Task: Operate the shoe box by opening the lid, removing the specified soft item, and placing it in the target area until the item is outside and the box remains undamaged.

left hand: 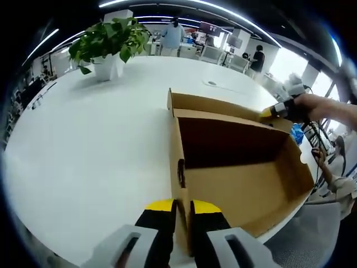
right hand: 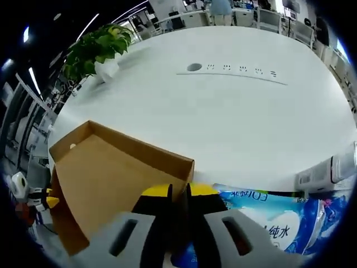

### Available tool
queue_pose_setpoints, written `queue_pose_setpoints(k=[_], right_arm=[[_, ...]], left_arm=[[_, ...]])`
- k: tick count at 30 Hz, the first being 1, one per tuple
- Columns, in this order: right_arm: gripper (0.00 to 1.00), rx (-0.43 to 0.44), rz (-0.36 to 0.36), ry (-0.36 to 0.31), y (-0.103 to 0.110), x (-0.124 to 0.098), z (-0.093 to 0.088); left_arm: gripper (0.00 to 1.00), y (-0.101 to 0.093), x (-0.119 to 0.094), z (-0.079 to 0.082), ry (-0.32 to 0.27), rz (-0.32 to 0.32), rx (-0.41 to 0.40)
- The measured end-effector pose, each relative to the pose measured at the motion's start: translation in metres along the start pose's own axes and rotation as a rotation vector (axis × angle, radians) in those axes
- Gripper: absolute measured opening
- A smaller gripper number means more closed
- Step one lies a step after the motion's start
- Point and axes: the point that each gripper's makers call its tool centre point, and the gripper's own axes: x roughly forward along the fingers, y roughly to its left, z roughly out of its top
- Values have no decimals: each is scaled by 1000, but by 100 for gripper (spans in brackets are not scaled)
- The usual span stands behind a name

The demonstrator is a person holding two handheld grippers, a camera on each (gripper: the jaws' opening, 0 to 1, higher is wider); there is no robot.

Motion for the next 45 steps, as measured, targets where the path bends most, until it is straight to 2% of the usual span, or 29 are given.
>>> queue_pose_setpoints(k=[3, 10, 21, 23, 38, 42, 45], right_arm=[[7, 22, -11, -9, -7, 1, 7], [6, 2, -28, -28, -11, -7, 18], [3, -13, -50, -106, -8, -35, 38], [3, -28, -50, -125, 3, -49, 35], [1, -176, -57, -296, 43, -104, 61], [1, -235, -51, -347, 56, -121, 65], [1, -264, -54, -359, 61, -130, 62]], left_arm=[[10, 0, 0, 0, -4, 0, -3], [9, -2, 1, 1, 1, 5, 5], [9, -8, 1, 1, -6, 11, -18], [9, -8, 1, 1, -6, 12, -23], [9, -7, 0, 0, 3, 29, -51], [10, -6, 0, 0, 3, 26, -63], [10, -6, 0, 1, 0, 21, -76]])
